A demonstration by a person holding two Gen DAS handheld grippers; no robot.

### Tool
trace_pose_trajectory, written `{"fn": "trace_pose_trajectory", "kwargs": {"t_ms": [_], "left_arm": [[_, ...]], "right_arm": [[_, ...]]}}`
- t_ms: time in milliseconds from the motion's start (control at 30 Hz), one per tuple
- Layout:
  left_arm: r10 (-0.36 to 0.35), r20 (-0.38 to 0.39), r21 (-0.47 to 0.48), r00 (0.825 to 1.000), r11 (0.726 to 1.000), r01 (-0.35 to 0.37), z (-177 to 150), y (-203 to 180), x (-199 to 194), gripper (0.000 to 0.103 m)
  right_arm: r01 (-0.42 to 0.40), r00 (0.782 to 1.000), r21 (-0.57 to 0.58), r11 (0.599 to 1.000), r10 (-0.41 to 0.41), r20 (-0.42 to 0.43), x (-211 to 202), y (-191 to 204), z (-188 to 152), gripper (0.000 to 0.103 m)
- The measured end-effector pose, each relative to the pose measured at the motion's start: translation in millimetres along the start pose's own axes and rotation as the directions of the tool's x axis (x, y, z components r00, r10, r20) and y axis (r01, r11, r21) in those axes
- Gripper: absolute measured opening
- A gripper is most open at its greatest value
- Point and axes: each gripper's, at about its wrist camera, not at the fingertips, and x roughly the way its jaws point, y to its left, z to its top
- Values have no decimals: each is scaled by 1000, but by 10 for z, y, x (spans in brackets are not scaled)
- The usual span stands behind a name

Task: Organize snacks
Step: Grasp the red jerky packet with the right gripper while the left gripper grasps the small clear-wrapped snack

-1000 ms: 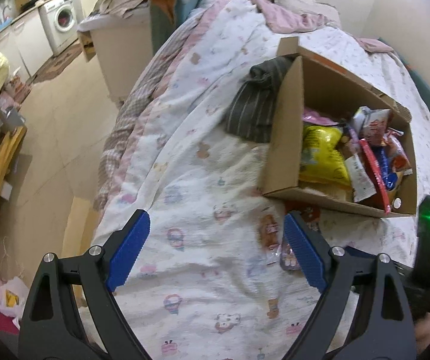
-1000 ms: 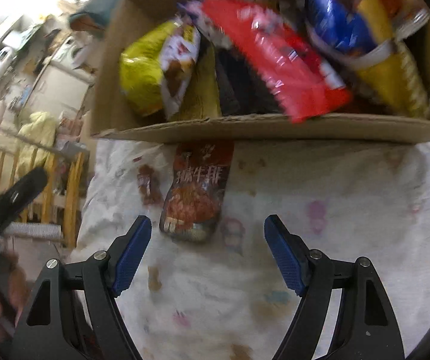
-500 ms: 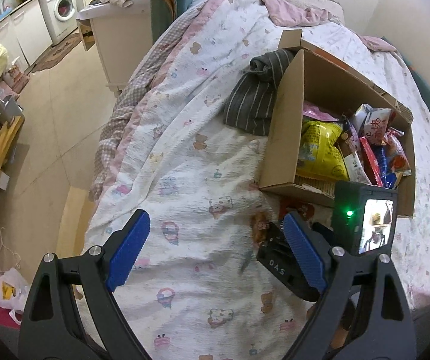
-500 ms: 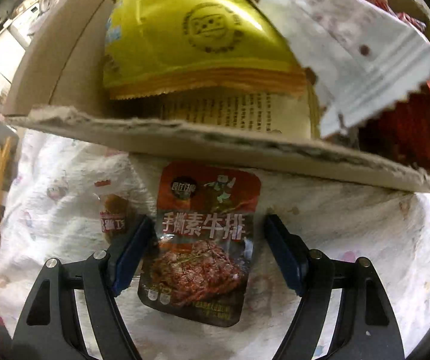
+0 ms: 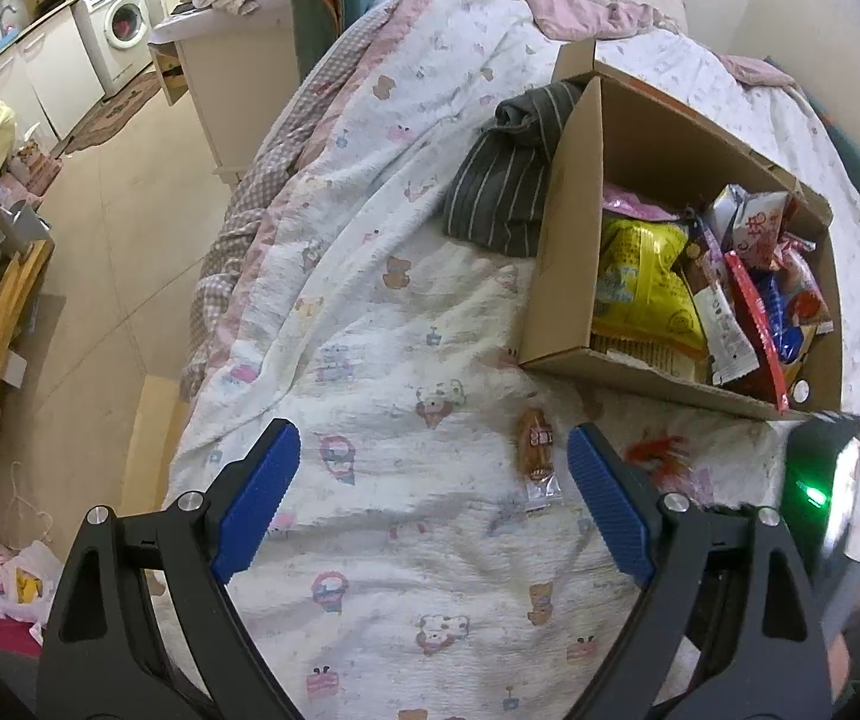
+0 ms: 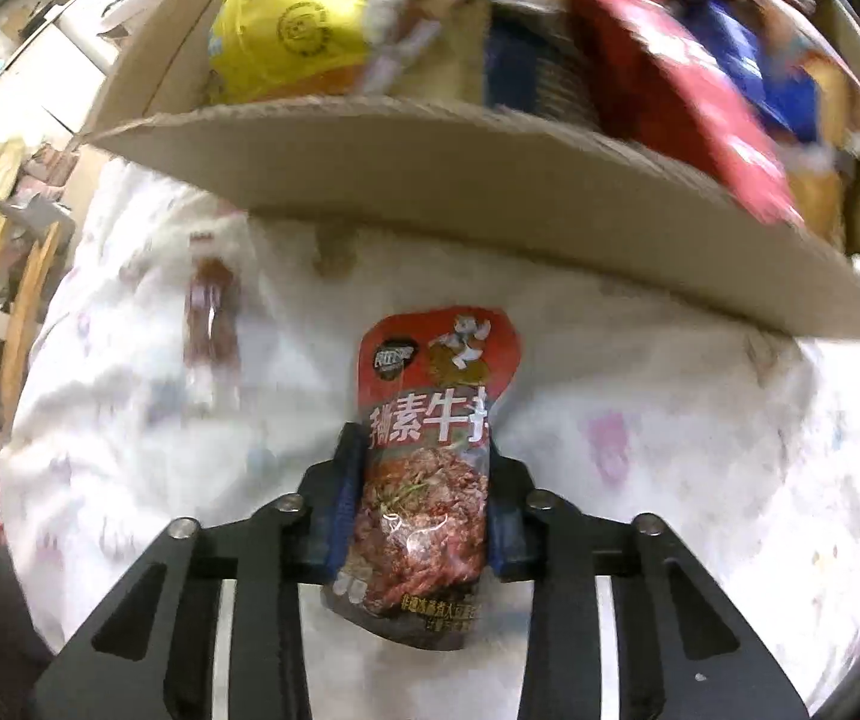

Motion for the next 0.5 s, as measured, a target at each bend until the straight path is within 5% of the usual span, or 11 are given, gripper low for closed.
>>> {"fn": "trace_pose_trajectory", "kwargs": {"t_ms": [33,267,500], "left_arm": [[4,-5,7,1000,1000,-4,-16,-17,17,89],[35,-63,16,997,999,-34,-96,-113,246,89],[54,-120,23,991,998,-52,-144,-267,489,88]], "right_arm": [[-12,1000,8,1000,12,-10,-30,-65,-79,12],[-199,980,111,974,196,36,-200,-497,-355,12],[-310,946,124,943,293,137,-551,-792,-507,12]]}}
